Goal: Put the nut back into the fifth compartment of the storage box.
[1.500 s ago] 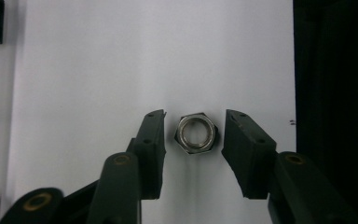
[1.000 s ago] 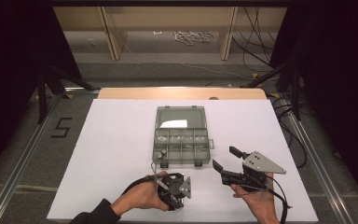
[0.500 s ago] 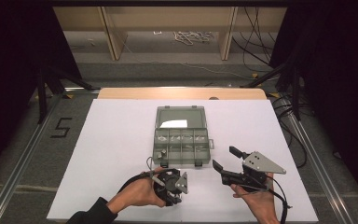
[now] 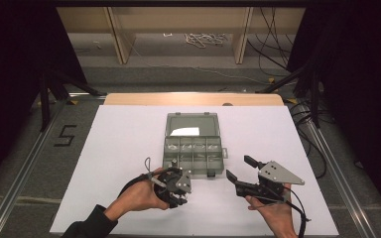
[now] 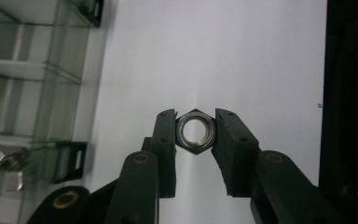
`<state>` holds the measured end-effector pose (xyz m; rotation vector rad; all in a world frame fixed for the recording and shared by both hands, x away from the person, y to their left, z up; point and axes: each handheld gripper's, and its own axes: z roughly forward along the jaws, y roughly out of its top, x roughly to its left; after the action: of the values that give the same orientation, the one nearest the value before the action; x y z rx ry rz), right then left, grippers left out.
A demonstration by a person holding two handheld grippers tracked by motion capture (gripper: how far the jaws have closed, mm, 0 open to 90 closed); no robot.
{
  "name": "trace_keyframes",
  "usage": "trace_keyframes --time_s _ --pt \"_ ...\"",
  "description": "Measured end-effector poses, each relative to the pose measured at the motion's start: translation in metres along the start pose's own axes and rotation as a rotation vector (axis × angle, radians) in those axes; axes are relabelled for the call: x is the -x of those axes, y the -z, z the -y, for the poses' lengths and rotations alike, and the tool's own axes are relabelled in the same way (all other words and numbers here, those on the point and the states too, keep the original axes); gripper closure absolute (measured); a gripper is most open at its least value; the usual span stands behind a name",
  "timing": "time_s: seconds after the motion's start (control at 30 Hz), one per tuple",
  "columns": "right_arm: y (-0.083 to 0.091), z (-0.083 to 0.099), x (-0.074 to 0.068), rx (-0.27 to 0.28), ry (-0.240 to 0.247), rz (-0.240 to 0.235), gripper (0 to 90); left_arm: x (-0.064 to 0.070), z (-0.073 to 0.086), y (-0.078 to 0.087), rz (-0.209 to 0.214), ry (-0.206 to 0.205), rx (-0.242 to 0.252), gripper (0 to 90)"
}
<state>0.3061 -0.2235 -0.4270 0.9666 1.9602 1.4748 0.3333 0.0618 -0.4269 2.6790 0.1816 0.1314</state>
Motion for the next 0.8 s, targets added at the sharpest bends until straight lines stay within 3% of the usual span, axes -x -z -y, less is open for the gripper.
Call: trace_keyframes --time_s 0.1,0.13,0.23,0.27,0.43,0.8 --pt "-0.001 0.000 0.000 0.012 -0.007 -0.010 24.0 -0.006 0.003 0.006 -0.019 0.005 0.009 69.9" --pt "-0.001 0.000 0.000 0.008 -0.009 -0.011 23.9 -0.007 0.004 0.007 -0.023 0.024 0.023 69.9" --pt "-0.001 0.000 0.000 0.007 -0.004 -0.008 24.0 -0.013 0.007 0.011 -0.043 0.029 0.005 69.9" --pt "-0.002 0.000 0.001 0.016 0.013 -0.003 24.0 -0.015 0.007 0.011 -0.050 0.033 0.006 69.9" --pt "0.000 0.000 0.001 -0.001 0.017 0.000 23.9 -0.024 0.011 0.016 -0.069 0.054 0.009 69.9" --pt "-0.002 0.001 0.002 0.009 0.025 -0.003 23.9 -0.048 0.018 0.028 -0.153 0.106 0.016 69.9"
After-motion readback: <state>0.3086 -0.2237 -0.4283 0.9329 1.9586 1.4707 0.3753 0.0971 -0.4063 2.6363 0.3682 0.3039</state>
